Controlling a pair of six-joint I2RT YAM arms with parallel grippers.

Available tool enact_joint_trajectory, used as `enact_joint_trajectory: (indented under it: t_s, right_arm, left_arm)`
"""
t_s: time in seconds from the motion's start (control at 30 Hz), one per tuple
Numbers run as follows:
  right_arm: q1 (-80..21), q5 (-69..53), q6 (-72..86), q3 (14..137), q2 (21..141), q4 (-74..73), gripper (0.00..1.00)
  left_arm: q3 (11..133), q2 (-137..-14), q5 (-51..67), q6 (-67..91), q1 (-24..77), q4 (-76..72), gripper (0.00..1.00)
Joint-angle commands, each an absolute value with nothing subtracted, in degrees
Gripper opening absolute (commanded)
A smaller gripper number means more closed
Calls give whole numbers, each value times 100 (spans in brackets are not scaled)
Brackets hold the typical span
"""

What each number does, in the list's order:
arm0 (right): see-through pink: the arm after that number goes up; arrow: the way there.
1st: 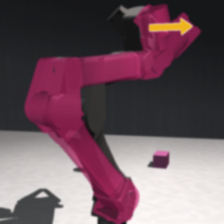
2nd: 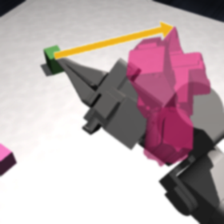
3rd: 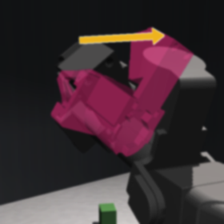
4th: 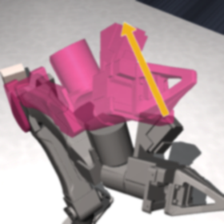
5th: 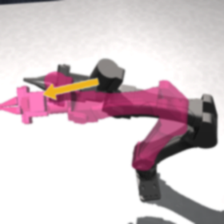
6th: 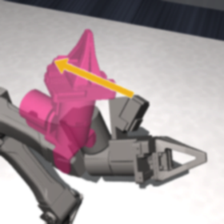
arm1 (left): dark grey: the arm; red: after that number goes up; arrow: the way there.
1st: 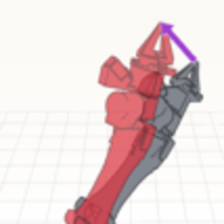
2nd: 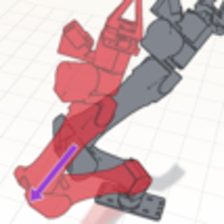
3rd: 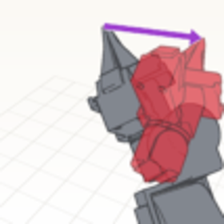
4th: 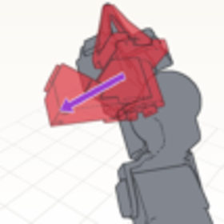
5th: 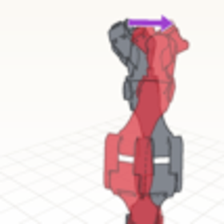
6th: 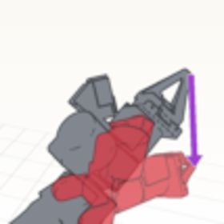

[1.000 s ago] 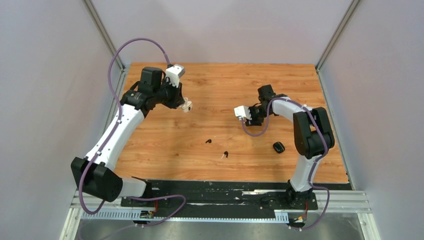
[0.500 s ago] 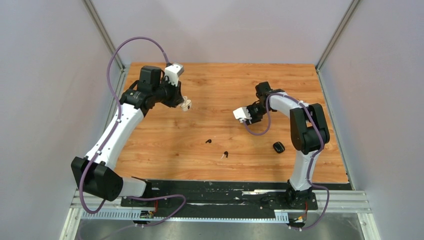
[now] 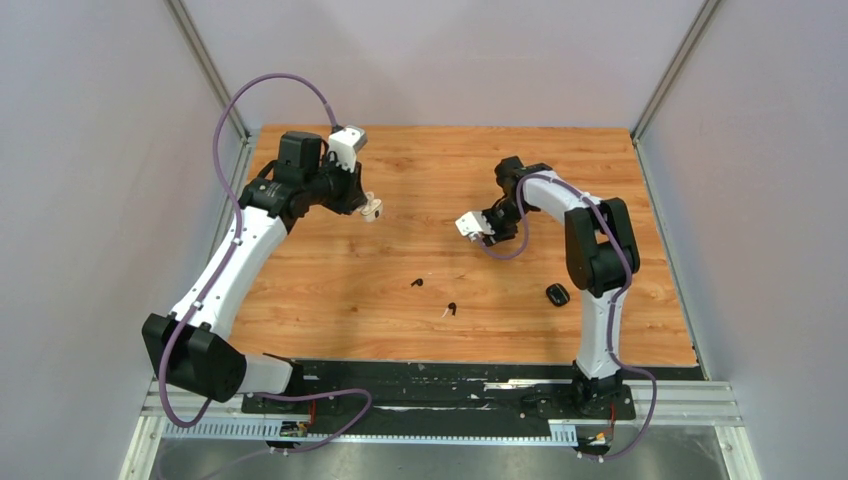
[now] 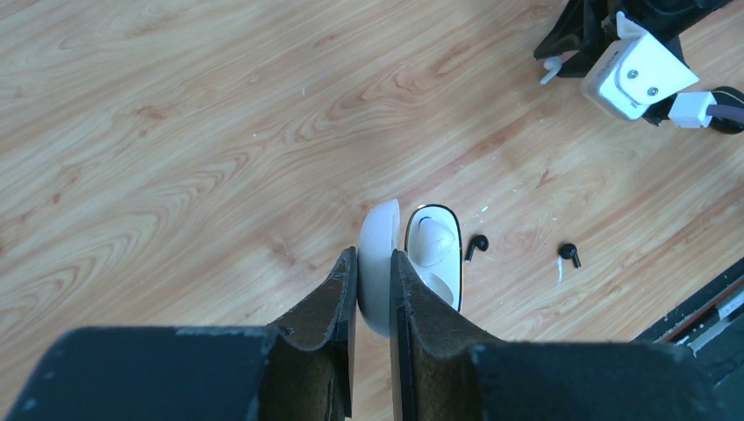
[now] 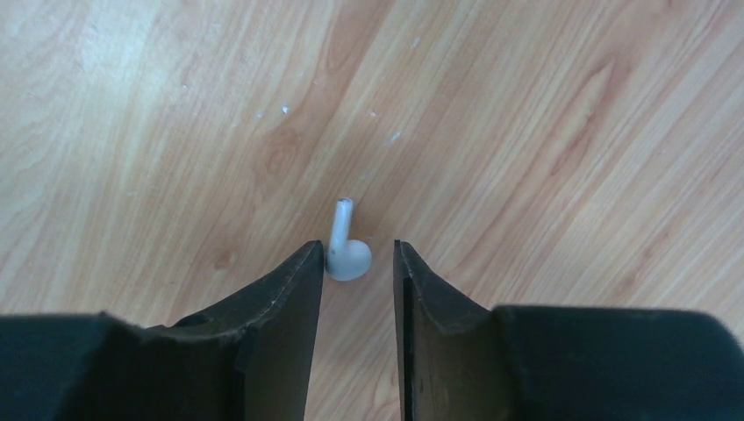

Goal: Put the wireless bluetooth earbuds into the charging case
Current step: Adjust the earbud at the center of the board.

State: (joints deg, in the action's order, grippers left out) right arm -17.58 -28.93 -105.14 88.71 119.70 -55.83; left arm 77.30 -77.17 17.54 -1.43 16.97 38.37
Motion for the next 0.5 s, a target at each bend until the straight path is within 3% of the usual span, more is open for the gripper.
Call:
enact_joint_trajectory:
  t_s: [0.0, 0.23, 0.37, 0.47]
  right_arm:
    - [-1972, -2762, -10571, 8939, 12289, -6293, 31]
    - [-2013, -2563, -9353, 9667, 12775, -7274, 14]
    - [-2002, -3439, -7522, 10872, 13401, -8785, 13]
    - [-2004, -4028, -5922, 10820, 13456, -8825, 13]
  left_arm:
    - [7852, -7595, 1858, -194, 1646, 3708, 0]
    - [7772, -7539, 1946, -128, 1644, 3676, 0]
    - [7745, -7517, 2006, -69, 1643, 3663, 0]
    - [7700, -7506, 2077, -35, 1644, 3630, 0]
